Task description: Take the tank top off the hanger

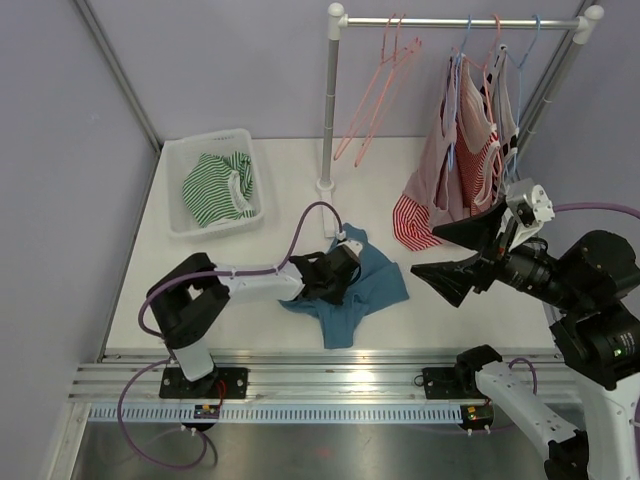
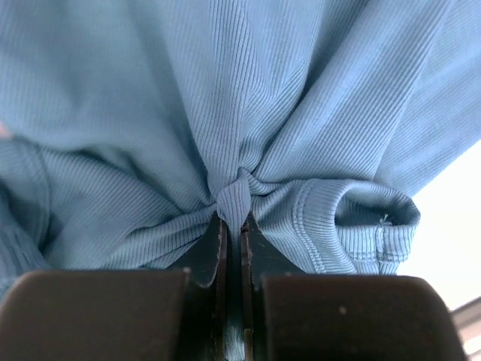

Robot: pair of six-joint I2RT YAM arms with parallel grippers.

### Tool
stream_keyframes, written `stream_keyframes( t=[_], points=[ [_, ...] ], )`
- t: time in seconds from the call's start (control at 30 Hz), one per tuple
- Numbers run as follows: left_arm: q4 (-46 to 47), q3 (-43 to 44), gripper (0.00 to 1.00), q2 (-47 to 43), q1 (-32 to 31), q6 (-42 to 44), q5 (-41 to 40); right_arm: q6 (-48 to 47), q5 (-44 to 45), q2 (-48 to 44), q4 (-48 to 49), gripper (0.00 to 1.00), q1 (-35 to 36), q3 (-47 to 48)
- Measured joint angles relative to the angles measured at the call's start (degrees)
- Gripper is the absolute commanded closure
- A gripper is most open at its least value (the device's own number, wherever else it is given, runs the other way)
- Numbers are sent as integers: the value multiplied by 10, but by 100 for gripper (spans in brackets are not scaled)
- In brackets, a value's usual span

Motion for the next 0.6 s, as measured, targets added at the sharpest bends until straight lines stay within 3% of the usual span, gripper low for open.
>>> stream_keyframes(
  t=[0.27,0.6],
  points=[
    [-147,8,100,-164,-4,-14,-82,2,43,-6,4,0,0,-3],
    [-339,226,100,-277,32,-40,-252,17,68,-12,26,1,0,-27]
  ],
)
